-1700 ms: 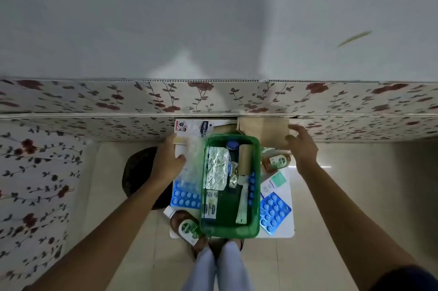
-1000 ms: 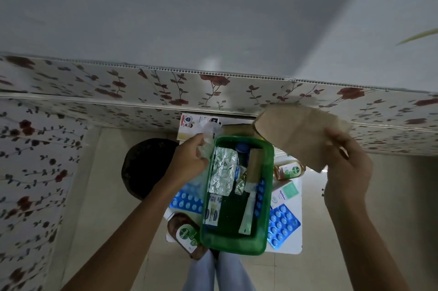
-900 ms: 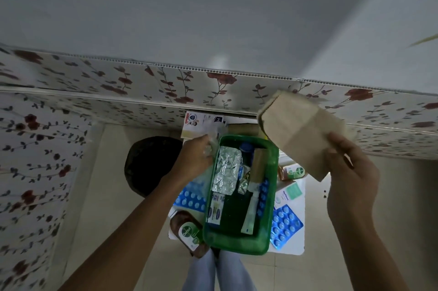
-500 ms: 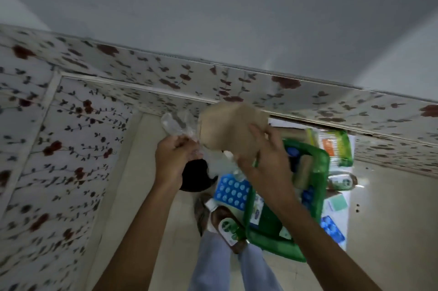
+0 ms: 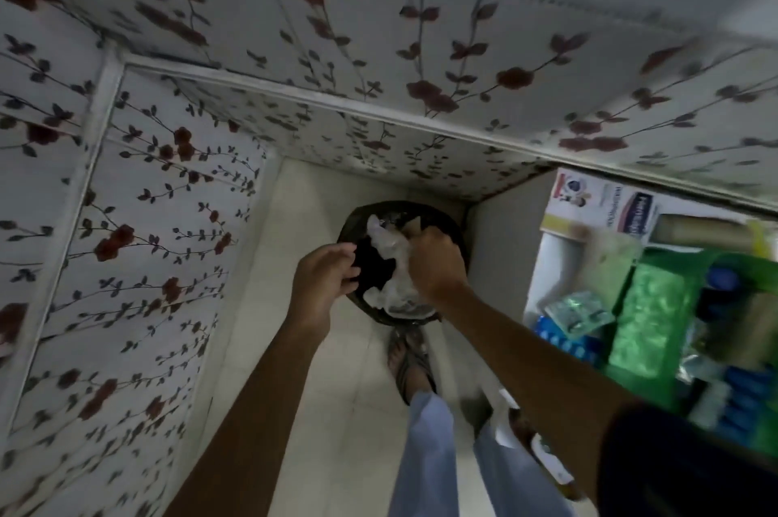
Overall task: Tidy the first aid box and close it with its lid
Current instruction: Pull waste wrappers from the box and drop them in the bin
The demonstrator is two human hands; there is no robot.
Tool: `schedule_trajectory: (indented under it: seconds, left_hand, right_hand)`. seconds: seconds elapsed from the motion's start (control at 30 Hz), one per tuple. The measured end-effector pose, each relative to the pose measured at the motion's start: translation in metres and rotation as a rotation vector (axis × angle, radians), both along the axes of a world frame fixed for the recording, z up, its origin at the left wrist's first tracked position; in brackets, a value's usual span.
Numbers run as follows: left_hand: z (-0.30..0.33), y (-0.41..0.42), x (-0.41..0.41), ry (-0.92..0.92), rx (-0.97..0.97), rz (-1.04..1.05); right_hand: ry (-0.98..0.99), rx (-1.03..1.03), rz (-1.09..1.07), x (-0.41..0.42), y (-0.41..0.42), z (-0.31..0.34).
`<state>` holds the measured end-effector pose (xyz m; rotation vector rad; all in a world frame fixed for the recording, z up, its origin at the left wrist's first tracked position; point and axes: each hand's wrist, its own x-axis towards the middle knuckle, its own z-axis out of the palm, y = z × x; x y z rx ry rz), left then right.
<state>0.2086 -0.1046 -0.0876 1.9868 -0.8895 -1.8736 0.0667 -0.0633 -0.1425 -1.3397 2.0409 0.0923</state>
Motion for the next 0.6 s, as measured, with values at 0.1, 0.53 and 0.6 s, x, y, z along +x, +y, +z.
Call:
schedule_trajectory:
  seconds: [0.1,0.53,0.6]
  left_hand:
    - [-0.031,-0.003,0.023,-0.024,0.052,0.002]
    - [-0.06,0.021,0.023,0.038,0.106,0.035]
    - [-0.046,0.026,0.018,0.037,0.09,0.041]
  right_hand:
    - [-0.028,0.192,-0.13,0.005,-0.008,-0.048]
    - [-0.152,0.464,0.122,0.015,-0.015,-0.062]
    - [-0.194,0.401,0.059,0.012,-0.014,-0.041]
